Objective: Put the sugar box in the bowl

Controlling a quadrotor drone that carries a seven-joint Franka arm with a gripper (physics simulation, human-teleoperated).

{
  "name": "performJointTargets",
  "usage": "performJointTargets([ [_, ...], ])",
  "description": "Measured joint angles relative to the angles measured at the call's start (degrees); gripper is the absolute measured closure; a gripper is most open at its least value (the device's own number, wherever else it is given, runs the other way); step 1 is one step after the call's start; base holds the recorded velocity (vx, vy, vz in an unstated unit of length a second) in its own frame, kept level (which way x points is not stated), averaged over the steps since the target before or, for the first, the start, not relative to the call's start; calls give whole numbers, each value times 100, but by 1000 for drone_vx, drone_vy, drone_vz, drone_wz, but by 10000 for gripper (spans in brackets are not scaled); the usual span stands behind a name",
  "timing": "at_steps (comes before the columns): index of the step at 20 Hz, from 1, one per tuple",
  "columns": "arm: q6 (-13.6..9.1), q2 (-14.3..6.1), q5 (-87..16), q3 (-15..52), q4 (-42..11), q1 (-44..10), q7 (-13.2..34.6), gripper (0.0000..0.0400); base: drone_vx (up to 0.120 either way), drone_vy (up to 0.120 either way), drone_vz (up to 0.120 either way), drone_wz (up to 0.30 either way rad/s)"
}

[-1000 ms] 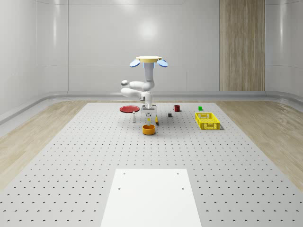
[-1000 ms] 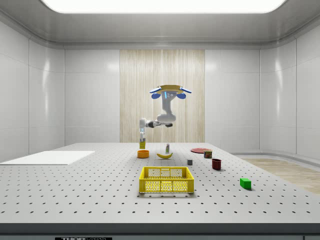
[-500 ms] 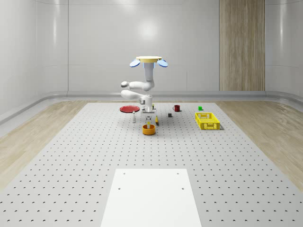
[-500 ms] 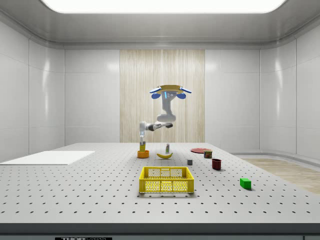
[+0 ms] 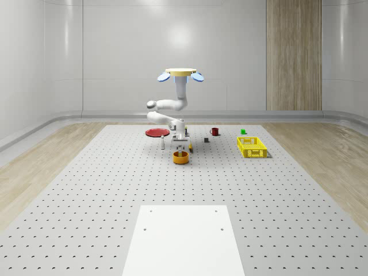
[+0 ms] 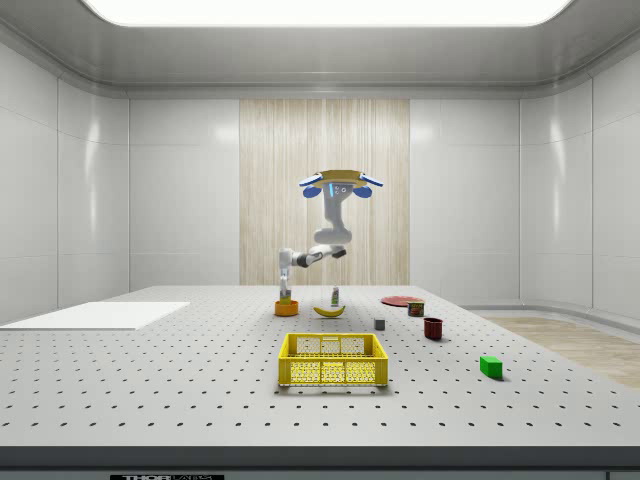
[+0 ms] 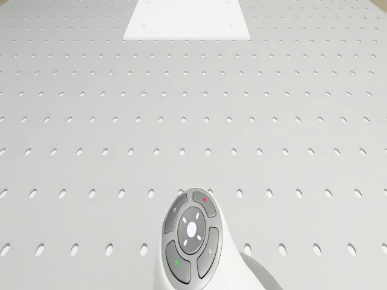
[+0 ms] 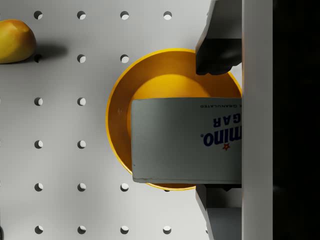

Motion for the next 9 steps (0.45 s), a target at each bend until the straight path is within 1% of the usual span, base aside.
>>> performJointTargets([
  [2, -33, 18, 30, 31, -22, 25, -8, 53, 0, 0, 0, 0],
  [4, -84, 28, 97, 103, -66, 60, -16, 32, 0, 0, 0, 0],
  [9, -172, 57, 191, 210, -130, 116, -32, 9, 0, 0, 0, 0],
])
